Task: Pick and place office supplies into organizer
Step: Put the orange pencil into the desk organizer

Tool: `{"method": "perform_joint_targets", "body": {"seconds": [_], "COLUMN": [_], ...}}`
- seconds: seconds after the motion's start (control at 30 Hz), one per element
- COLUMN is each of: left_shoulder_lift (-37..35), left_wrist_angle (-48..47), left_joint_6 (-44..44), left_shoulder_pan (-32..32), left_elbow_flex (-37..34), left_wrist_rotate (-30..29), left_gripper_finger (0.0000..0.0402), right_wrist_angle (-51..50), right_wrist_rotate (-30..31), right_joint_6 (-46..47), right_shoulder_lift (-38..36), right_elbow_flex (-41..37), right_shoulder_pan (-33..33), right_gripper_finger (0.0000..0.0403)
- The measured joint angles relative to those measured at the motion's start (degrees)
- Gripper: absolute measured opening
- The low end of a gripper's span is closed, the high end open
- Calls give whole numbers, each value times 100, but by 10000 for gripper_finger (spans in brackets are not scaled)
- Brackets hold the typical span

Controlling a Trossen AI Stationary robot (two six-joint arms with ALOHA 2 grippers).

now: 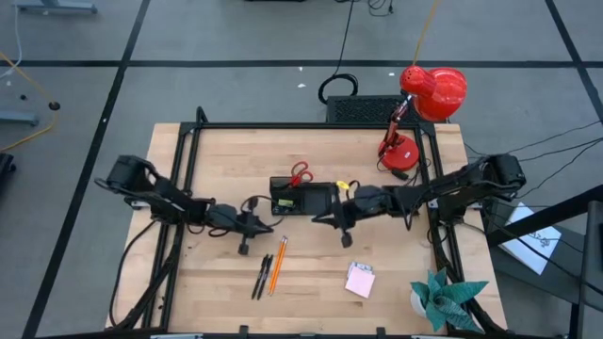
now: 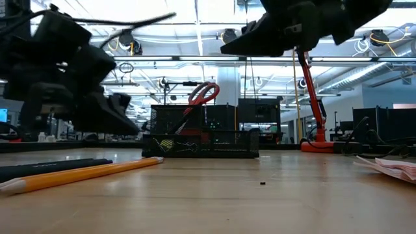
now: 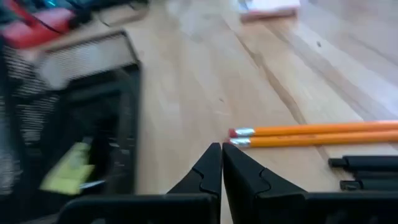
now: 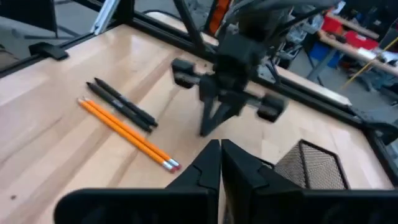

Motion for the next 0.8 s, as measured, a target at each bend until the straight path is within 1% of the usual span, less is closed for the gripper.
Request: {"method": "perform_joint_targets", "body": {"seconds": [0.13, 0.23, 0.33, 0.47, 0.6, 0.67, 0.73, 0.8], "left_shoulder_lift": [-720, -1167, -1486, -1620, -1612, -1612, -1612, -1612], "left_wrist_angle": [0, -2, -7, -9, -39, -70, -121, -181], "left_joint_6": [-45, -174, -313, -424, -438, -438, -438, -438], "left_shoulder_pan": [3, 1, 3, 3, 3, 3, 1, 3], "left_elbow_flex": [-385, -633, -804, -894, -888, -888, -888, -886], "left_wrist_rotate": [-224, -242, -346, -373, -370, -373, -370, -371], "left_gripper_finger": [21, 21, 21, 21, 21, 21, 21, 21], "right_wrist_angle": [-317, -508, -707, -1181, -2019, -2335, -2331, -2341], "right_wrist_rotate": [157, 256, 433, 426, 424, 419, 402, 240], "right_joint_6": [98, 161, 134, 27, -206, -331, -502, -693], "right_shoulder_lift": [105, 443, 911, 1654, 2345, 2583, 2740, 2818], "right_elbow_flex": [267, 421, 742, 1407, 2239, 2556, 2765, 2894], "right_shoulder_pan": [230, 382, 444, 465, 473, 473, 470, 466], "right_gripper_finger": [25, 43, 62, 79, 81, 77, 71, 64]}}
